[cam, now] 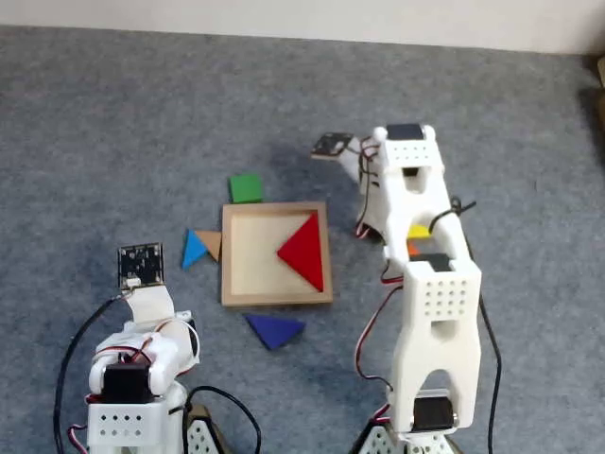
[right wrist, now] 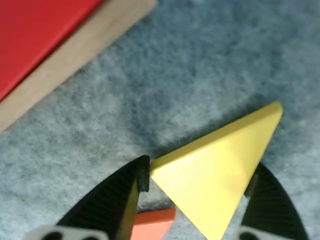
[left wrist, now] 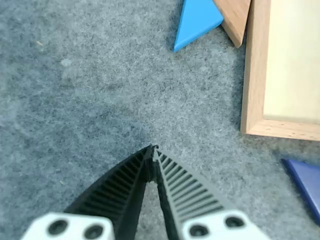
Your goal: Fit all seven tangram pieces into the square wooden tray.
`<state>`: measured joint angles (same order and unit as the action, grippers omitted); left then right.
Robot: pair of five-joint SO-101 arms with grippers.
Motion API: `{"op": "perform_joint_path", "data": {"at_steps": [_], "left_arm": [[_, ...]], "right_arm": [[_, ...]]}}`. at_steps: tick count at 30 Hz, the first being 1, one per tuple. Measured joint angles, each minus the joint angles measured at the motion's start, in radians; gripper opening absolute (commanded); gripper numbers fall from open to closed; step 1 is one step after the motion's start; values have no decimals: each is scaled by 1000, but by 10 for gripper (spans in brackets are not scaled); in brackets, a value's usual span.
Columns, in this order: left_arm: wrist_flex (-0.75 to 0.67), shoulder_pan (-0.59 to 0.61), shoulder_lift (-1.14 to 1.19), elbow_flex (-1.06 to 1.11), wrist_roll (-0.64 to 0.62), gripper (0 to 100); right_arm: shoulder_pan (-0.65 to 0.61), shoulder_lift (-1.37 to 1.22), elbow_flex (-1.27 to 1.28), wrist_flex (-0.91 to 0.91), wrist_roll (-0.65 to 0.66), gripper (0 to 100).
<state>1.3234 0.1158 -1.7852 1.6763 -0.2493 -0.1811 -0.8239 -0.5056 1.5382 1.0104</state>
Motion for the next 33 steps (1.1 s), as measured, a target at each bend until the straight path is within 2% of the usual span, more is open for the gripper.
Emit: {"op": "perform_joint_path", "data": {"at_steps": [4, 8, 19, 25, 33], "left_arm": [[0, 0, 0, 0, 0, 5], [0, 0, 0, 0, 0, 5], [0, 0, 0, 0, 0, 5], [0, 0, 0, 0, 0, 5], [0, 0, 0, 0, 0, 5]], "right_arm": [[0, 0, 0, 0, 0, 250], [5, 0, -3, 0, 0, 186], [17, -28, -209, 184, 0, 184], [14, -29, -265, 199, 2, 184], [-52, 40, -298, 203, 2, 184]]}}
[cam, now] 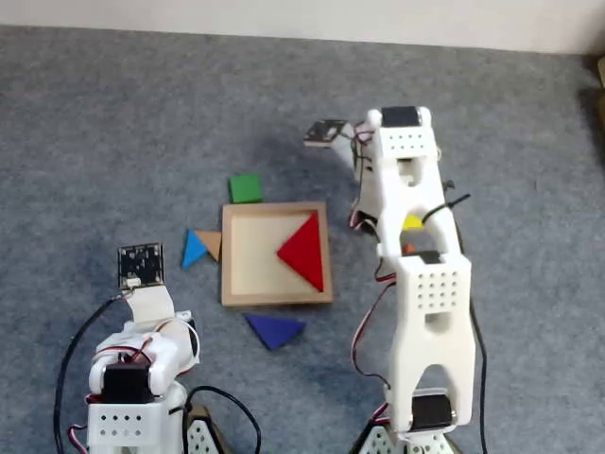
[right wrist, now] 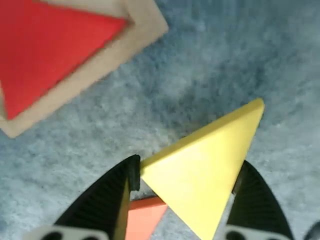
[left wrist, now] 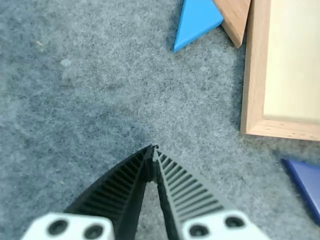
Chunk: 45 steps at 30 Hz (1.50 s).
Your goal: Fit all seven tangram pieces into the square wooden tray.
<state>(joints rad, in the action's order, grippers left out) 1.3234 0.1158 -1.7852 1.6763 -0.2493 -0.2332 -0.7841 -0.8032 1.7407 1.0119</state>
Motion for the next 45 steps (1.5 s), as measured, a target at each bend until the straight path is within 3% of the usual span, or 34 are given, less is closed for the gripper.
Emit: {"op": "perform_joint_path", "data": {"at_steps": [8, 19, 26, 34, 41, 45], "left_arm": [[0, 0, 0, 0, 0, 5], [0, 0, 0, 0, 0, 5], [0, 0, 0, 0, 0, 5], [0, 0, 0, 0, 0, 5], [0, 0, 0, 0, 0, 5], [0, 0, 0, 0, 0, 5]], "right_arm": [[-178, 170, 98, 0, -31, 184], [-400, 120, 104, -28, -40, 182], [-463, 31, 104, -114, -40, 182], [-482, 21, 104, -144, 49, 187], [-482, 21, 104, -144, 52, 368], [-482, 21, 104, -144, 52, 372]]}}
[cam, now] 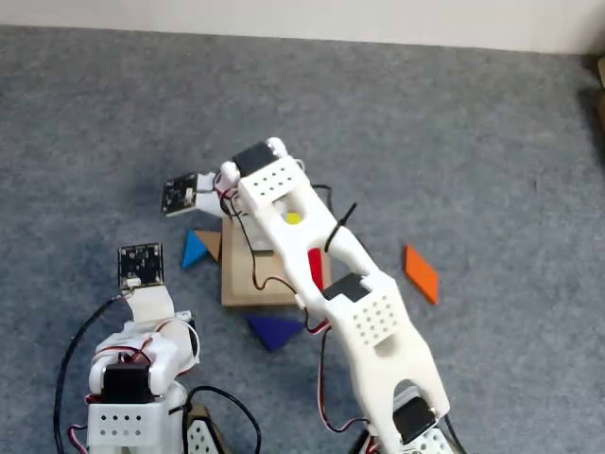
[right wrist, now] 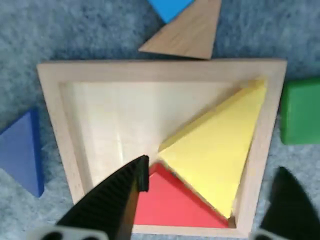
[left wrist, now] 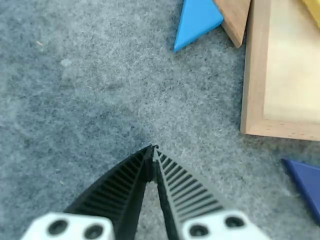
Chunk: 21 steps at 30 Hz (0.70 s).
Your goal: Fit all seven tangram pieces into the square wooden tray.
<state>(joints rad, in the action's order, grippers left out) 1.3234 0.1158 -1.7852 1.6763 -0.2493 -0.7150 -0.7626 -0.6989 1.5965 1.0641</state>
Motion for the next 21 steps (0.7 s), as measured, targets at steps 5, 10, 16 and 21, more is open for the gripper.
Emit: {"op": "perform_joint_path", "data": {"at_steps": [5, 10, 16, 21], "left_arm": [[0, 0, 0, 0, 0, 5], [0, 0, 0, 0, 0, 5], [0, 0, 0, 0, 0, 5], [0, 0, 0, 0, 0, 5]], "right_arm": [[0, 0, -2, 2, 0, 255], [0, 25, -68, 106, 0, 71], [8, 51, -104, 140, -49, 13], [8, 41, -106, 64, -259, 13]]}}
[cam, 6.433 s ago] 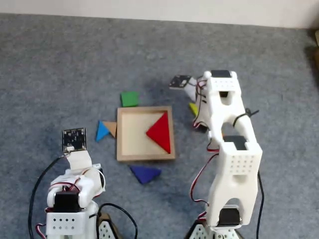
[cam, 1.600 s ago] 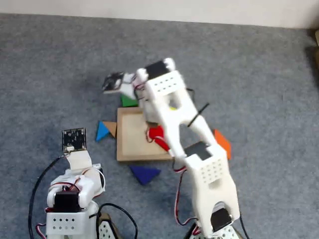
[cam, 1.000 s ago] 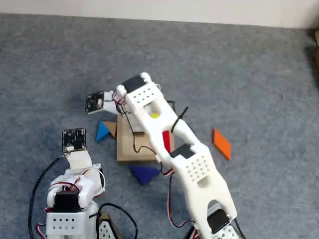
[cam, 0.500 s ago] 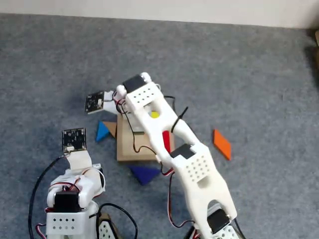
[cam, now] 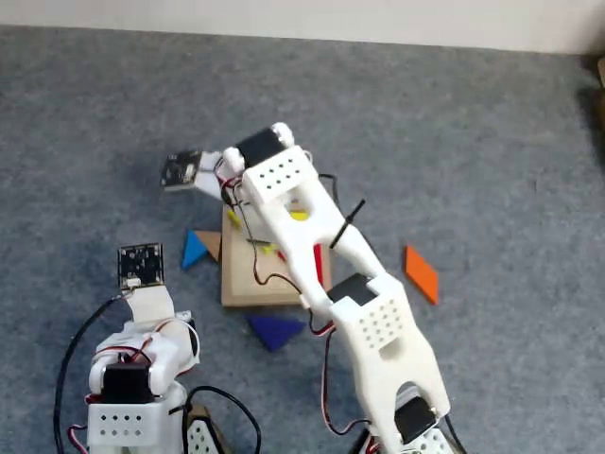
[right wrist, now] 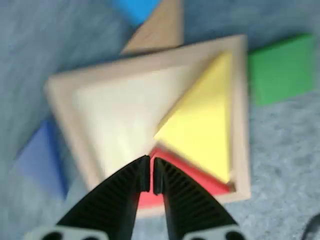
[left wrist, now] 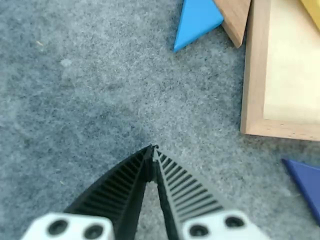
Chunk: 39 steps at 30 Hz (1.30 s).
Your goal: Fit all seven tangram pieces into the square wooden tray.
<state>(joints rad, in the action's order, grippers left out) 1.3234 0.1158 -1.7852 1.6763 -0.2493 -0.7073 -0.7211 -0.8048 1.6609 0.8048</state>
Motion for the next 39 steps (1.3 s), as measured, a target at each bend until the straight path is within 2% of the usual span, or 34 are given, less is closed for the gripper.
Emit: {"op": "perform_joint_path", "data": {"at_steps": [6, 10, 19, 29, 34, 39], "left_arm": [[0, 0, 0, 0, 0, 5], [0, 0, 0, 0, 0, 5], [0, 0, 0, 0, 0, 5], [0, -2, 0, 0, 0, 5], [0, -2, 0, 0, 0, 5], [0, -2, 0, 0, 0, 5]], "right_arm": [[0, -91, 0, -150, -241, 13], [17, -137, 0, -181, -319, 13], [115, -167, -28, -167, -336, 13], [144, -170, -112, 6, -334, 9], [184, -86, -221, 80, -338, 9], [256, 58, -143, 81, -341, 9]]}}
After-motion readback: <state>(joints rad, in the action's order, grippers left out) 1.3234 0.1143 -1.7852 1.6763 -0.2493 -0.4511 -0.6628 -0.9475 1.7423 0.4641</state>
